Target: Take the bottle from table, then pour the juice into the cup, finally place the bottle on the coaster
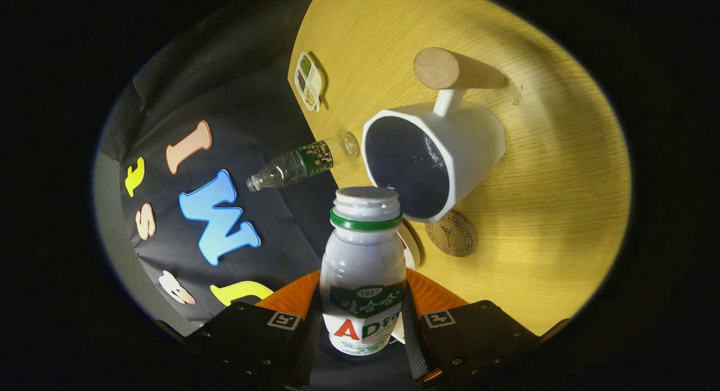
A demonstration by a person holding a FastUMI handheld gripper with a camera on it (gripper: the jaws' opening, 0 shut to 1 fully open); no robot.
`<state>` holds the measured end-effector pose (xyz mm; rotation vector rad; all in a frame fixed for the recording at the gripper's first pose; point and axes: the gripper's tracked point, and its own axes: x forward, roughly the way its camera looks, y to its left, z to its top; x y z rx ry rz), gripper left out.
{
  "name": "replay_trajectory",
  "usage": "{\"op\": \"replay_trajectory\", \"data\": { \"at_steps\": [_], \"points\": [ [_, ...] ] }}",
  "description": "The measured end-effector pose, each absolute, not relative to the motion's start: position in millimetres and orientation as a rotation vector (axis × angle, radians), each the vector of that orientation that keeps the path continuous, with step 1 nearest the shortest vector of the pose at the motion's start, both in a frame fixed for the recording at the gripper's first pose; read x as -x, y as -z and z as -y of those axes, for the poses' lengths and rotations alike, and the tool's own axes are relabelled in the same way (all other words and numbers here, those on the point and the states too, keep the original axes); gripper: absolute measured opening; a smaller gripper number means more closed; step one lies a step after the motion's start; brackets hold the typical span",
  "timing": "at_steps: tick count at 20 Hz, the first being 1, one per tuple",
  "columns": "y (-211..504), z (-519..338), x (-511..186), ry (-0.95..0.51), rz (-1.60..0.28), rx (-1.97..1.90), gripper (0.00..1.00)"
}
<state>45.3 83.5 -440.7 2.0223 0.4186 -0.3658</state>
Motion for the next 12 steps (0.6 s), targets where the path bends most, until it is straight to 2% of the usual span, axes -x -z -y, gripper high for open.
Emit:
{"op": "replay_trajectory", "data": {
  "at_steps": [12],
  "points": [
    [435.8, -78.8, -47.0, 0.358, -0.396, -2.085, 0.64]
  ]
}}
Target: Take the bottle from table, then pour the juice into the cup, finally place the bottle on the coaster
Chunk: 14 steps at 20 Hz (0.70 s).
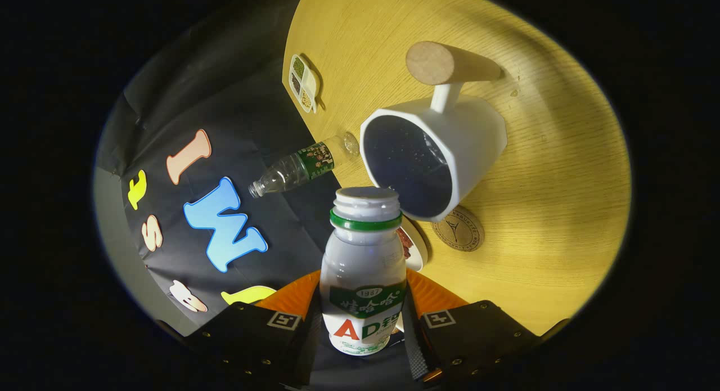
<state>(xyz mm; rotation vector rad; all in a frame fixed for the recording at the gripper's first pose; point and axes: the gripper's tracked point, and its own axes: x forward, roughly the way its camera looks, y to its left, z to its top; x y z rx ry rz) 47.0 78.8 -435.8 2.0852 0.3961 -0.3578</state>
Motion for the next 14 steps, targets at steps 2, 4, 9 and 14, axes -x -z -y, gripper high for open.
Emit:
{"op": "replay_trajectory", "data": {
  "at_steps": [2, 4, 9, 14],
  "points": [
    [435.0, -78.3, -46.9, 0.359, -0.398, -2.090, 0.64],
    [435.5, -76.7, -45.5, 0.366, -0.397, -2.093, 0.64],
    [434.8, -77.1, -45.6, 0.365, -0.398, -2.101, 0.64],
    [434.5, -75.7, -45.9, 0.369, -0.395, -2.107, 0.64]
  ]
}}
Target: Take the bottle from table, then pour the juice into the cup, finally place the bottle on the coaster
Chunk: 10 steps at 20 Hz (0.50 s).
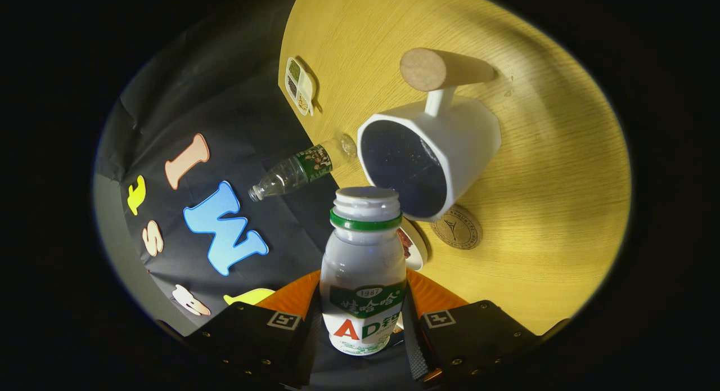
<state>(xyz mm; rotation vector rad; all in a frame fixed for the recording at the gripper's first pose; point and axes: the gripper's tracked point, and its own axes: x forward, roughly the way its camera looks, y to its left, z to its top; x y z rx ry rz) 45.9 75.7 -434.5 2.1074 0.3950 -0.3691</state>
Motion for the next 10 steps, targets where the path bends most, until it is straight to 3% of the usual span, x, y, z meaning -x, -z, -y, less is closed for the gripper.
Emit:
{"op": "replay_trajectory", "data": {
  "at_steps": [10],
  "points": [
    [433.5, -73.2, -46.5, 0.390, -0.368, -2.120, 0.64]
  ]
}}
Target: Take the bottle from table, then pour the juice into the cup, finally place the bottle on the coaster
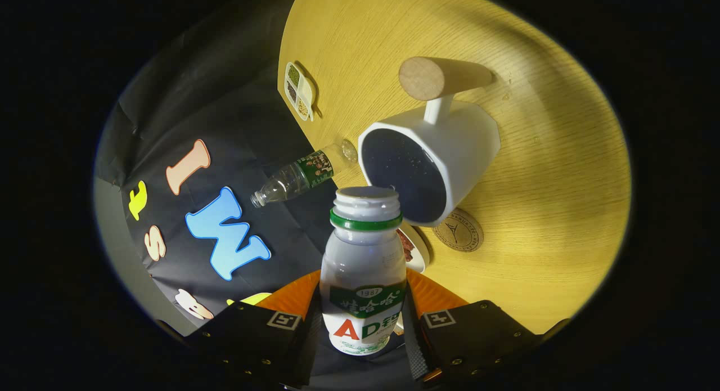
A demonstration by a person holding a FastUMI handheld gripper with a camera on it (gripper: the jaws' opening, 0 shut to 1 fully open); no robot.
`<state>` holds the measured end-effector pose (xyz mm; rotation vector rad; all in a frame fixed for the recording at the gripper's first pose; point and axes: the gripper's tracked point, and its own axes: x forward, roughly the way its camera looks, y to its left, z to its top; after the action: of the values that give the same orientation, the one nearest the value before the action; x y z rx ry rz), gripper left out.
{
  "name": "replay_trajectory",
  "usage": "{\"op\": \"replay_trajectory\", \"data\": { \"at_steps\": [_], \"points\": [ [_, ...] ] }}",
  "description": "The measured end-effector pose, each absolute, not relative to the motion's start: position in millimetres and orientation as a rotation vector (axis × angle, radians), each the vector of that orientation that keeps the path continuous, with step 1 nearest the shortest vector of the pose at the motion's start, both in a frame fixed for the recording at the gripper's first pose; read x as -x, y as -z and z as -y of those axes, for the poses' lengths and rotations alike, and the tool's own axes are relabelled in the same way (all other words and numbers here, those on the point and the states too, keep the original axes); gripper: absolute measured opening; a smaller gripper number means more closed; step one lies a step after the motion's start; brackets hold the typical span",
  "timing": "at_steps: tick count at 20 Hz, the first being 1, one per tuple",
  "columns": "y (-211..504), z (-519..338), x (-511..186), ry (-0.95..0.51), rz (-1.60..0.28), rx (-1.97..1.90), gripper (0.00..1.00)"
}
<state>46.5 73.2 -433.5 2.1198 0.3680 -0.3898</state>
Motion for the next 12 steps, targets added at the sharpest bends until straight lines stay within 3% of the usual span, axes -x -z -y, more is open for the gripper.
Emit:
{"op": "replay_trajectory", "data": {
  "at_steps": [12],
  "points": [
    [436.2, -71.5, -43.2, 0.397, -0.359, -2.086, 0.64]
  ]
}}
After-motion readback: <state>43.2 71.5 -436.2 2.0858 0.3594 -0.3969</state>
